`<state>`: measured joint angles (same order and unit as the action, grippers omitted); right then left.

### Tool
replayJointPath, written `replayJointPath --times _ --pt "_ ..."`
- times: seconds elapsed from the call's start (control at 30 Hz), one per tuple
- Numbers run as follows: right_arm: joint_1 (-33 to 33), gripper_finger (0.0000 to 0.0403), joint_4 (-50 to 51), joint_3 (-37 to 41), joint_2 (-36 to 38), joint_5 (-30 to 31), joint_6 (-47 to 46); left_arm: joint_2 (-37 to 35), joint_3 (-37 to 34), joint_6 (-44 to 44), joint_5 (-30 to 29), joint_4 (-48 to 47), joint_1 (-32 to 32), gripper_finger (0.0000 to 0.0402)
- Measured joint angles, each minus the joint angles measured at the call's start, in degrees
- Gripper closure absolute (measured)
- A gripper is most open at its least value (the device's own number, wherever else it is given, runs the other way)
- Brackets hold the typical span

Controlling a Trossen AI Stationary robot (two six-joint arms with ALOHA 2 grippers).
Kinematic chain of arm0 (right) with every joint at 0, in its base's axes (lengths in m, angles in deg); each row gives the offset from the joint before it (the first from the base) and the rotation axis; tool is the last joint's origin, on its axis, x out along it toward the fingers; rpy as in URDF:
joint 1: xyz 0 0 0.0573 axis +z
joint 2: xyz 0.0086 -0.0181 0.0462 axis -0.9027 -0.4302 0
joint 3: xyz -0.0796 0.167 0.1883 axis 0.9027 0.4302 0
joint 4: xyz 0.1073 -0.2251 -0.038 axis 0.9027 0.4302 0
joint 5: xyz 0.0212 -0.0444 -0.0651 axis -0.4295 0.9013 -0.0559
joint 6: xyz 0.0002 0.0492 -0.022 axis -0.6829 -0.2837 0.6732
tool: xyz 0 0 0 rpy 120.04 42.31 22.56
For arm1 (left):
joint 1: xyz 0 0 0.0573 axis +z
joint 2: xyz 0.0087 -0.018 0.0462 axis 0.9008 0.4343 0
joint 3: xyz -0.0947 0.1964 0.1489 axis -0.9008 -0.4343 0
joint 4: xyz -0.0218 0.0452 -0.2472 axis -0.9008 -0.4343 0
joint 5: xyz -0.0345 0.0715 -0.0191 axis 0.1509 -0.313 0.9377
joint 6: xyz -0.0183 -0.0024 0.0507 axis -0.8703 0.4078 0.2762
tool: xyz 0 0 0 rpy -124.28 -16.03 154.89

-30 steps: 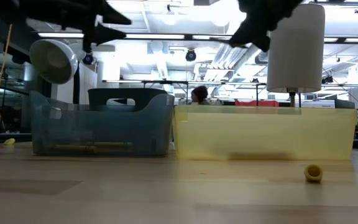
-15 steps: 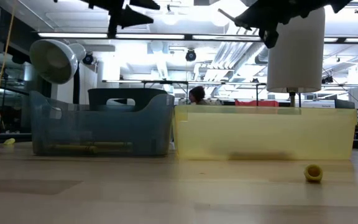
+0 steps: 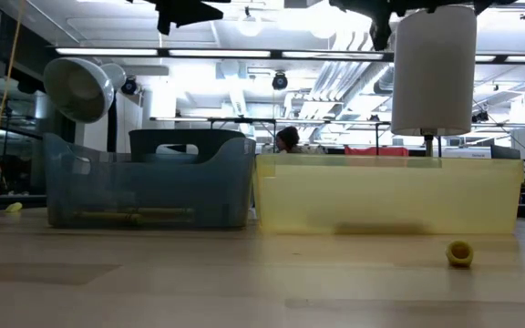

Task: Sort crayons
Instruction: Move the green crayon to the bottom left of the table

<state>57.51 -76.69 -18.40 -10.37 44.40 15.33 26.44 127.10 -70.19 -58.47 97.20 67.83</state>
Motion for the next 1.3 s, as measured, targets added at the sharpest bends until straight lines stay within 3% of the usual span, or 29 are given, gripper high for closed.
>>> replayJointPath --times 0.2,0.43,0.7,0.87,1.07,1.17,1.3 --pt "0.04 0.0391 -13.16 0.00 -7.00 0.09 0.02 0.49 -0.02 -0.68 0.70 -0.04 0.02 0.0206" --pt "0.48 0.0391 -28.45 -1.93 -17.67 -0.02 -0.42 0.44 -0.02 -8.36 13.80 6.10 0.52 0.0206" --pt "3.37 0.0391 -21.81 -15.17 -28.22 -3.06 7.76 4.42 0.00 -4.72 17.90 15.26 0.52 0.0206" --pt "3.41 0.0391 -12.92 -20.17 -29.62 -3.12 10.10 4.62 0.00 -6.95 17.88 15.25 0.44 0.0206" --pt "2.75 0.0391 -12.34 -21.80 -29.60 -3.27 10.40 4.22 -0.02 -3.63 20.47 15.29 -0.30 0.0207" --pt "2.78 0.0391 -12.10 -21.88 -29.58 -3.28 10.51 4.27 -0.02 -2.55 20.20 15.59 -0.44 0.0221" --pt "2.78 0.0391 -12.10 -21.88 -29.58 -3.26 10.54 4.27 -0.02 -2.03 19.24 17.18 -0.11 0.0269"
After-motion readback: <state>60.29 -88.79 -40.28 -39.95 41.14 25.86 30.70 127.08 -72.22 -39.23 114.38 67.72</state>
